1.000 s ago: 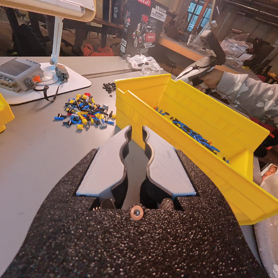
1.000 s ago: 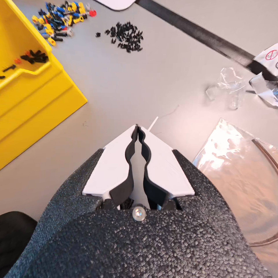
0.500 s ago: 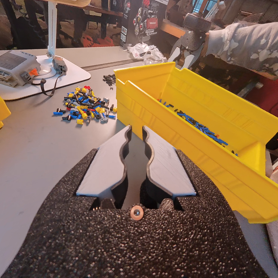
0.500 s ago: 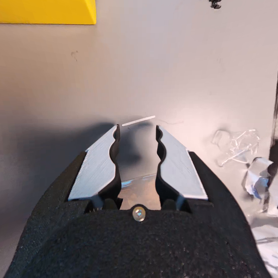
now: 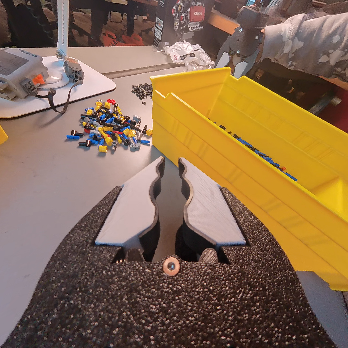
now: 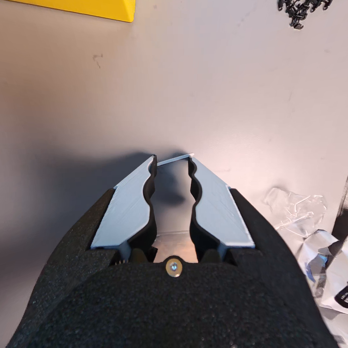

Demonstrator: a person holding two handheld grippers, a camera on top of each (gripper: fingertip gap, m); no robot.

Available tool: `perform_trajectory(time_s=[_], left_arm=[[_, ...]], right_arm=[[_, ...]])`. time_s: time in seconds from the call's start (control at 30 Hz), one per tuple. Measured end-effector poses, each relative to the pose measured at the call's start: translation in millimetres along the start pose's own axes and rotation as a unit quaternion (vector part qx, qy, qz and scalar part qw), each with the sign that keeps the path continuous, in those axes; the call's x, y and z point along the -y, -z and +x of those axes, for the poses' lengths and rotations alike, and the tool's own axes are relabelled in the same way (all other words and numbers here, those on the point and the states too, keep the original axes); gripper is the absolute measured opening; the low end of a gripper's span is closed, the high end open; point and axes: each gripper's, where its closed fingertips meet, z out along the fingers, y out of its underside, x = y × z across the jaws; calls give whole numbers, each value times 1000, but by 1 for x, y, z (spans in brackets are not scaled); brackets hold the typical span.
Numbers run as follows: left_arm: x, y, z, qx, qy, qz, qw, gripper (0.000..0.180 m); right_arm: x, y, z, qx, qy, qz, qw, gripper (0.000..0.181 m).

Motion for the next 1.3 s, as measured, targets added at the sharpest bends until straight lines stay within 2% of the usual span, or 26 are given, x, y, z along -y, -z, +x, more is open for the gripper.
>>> perform_trajectory(time_s=[0.17,0.3,0.37,0.47,0.63,0.87,0.97,1.0,1.07,1.1,1.2,1.3], left_arm=[[-2,-2,1,-1,-1,-6,1000,12],[-3,-2,1,-2,-2,-9,1000,12],[-3,-3,1,-2,-4,-10,1000,12],[-3,-2,2,-2,-5,-9,1000,12],[-2,-1,3,-6,-4,-7,1000,12],[-3,0,7,-12,-8,-9,1000,12],[-3,0,9,-17,-6,-8,1000,12],[-2,0,11,-19,-7,-8,1000,12],[-1,0,14,-19,-11,-8,1000,12],[-1,1,16,-18,-14,-8,1000,12],[0,4,19,-16,-12,-6,1000,12],[2,4,22,-28,8,2,1000,12]], right_arm=[[0,0,-1,-5,-37,34,999,26],[1,0,0,-11,-61,51,997,13],[2,-1,-4,-5,-72,58,996,0],[2,0,-5,-15,-114,72,991,0],[9,0,-27,-13,-120,84,989,0],[55,42,-45,-41,-139,205,968,0],[35,45,-31,-102,-201,166,960,0],[23,42,-25,-126,-249,142,950,4],[15,37,-26,-146,-355,141,913,28],[14,34,-29,-158,-399,151,891,29],[9,21,-43,-222,-457,144,849,37],[13,11,-49,-253,-515,171,801,59]])
